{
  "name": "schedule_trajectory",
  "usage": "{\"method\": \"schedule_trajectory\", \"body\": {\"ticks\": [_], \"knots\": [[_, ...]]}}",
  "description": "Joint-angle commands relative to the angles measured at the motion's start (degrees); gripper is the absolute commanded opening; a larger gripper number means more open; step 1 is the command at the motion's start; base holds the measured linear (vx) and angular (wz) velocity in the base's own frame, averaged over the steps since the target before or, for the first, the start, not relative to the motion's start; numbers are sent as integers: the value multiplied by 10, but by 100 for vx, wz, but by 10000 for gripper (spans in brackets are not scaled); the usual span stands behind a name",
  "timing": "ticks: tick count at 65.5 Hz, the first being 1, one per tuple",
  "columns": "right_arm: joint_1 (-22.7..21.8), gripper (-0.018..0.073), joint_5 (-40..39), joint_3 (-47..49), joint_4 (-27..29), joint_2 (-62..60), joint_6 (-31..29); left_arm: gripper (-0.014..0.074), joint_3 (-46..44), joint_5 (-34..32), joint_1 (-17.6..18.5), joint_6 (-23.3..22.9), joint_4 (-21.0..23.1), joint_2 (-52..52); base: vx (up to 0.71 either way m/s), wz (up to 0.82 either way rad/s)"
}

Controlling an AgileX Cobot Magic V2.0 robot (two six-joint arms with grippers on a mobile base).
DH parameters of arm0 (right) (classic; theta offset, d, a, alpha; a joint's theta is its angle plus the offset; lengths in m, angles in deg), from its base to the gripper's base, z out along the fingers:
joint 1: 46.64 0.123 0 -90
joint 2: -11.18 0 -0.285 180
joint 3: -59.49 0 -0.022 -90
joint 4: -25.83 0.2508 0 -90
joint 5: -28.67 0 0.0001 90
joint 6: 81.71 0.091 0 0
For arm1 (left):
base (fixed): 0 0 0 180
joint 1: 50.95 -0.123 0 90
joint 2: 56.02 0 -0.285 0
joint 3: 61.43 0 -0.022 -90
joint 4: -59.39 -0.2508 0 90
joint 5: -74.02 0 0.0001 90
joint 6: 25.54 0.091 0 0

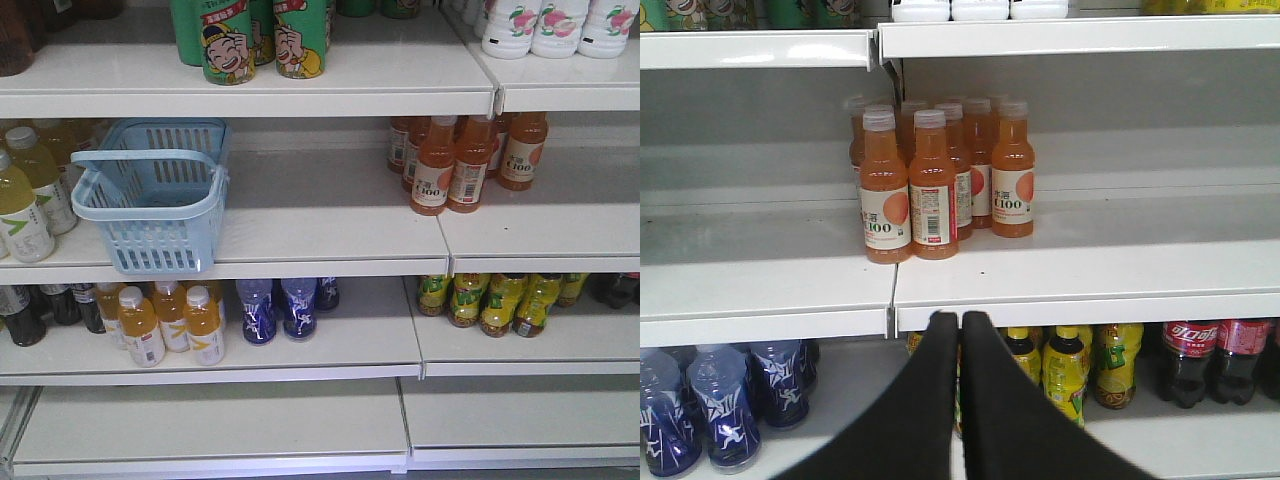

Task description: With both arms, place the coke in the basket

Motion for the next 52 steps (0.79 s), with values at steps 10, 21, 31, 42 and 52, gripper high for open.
{"method": "schedule_trajectory", "body": {"ticks": [10, 21, 31, 42, 52], "knots": [[-4, -4, -44, -9, -6, -11, -1, 17, -60, 21, 2, 3, -6, 201, 0, 0], [-4, -4, -44, -9, -6, -11, -1, 150, -60, 11, 2, -112, -36, 301, 0, 0], [-4, -4, -44, -9, -6, -11, -1, 358, -60, -64, 2, -276, -159, 399, 0, 0], [-4, -4, -44, -9, -6, -11, -1, 515, -60, -141, 2, -386, -241, 524, 0, 0], [-4, -4, -44, -9, -6, -11, -1, 540, -60, -221, 2, -405, -219, 636, 0, 0]]}}
